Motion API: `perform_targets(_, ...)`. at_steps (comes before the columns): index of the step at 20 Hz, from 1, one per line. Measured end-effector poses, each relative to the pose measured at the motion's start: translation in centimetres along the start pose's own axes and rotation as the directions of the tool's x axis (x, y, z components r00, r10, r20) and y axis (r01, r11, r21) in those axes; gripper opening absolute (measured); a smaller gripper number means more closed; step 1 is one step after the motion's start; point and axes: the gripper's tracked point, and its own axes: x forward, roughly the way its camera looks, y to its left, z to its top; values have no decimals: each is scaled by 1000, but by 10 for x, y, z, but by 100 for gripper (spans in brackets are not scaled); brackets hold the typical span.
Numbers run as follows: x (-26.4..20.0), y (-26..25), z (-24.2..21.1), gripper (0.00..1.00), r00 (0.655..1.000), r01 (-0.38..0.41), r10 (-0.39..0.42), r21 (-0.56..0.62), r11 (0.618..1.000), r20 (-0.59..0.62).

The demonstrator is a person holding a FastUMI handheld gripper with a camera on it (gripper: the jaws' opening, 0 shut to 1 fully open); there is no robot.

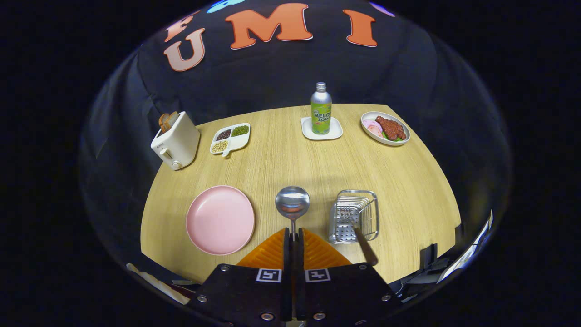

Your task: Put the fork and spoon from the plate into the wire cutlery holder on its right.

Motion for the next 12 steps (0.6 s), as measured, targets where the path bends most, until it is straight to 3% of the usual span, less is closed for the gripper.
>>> perform_targets(4,-5,-38,9,5,997,-49,49,-7,999,-61)
perform_targets(12,18,-88,-8,5,968,-37,17,-77,996,-249)
